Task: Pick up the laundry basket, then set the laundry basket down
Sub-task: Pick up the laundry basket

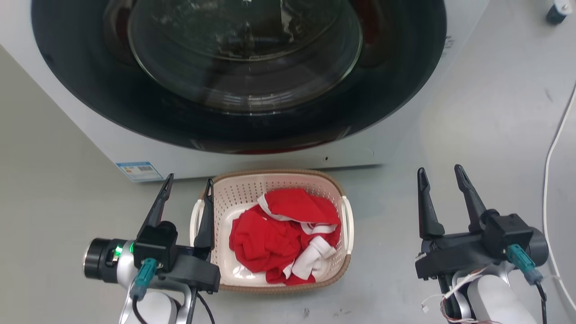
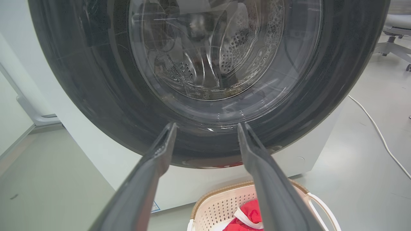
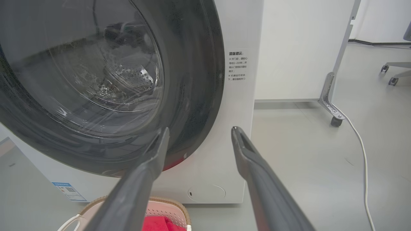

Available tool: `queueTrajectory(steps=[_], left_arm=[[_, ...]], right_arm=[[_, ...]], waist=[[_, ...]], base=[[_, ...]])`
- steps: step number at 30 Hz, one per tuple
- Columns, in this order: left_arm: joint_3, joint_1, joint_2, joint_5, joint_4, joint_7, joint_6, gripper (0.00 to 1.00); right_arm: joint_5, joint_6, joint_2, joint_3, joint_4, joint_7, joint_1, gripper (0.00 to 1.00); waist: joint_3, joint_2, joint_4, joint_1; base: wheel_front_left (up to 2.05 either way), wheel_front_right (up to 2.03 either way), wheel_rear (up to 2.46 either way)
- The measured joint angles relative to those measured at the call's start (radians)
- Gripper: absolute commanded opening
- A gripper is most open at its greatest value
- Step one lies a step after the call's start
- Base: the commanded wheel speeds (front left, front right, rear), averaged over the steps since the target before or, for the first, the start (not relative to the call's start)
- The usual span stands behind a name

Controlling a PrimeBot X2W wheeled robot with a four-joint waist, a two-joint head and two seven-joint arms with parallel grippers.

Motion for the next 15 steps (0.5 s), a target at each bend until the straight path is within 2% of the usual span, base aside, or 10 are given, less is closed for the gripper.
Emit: queueTrajectory(steps=[15], left_arm=[[0.004,-0.157,-0.021,-0.014,0.212,0.043,-0.007,1.0]], right_arm=[[0.04,0.013,0.021,0.008,0.211,0.014,-0.188,1.0]], waist=[[0.237,0.0001,-0.003,0.0]], base=[[0.0,0.0,0.0]])
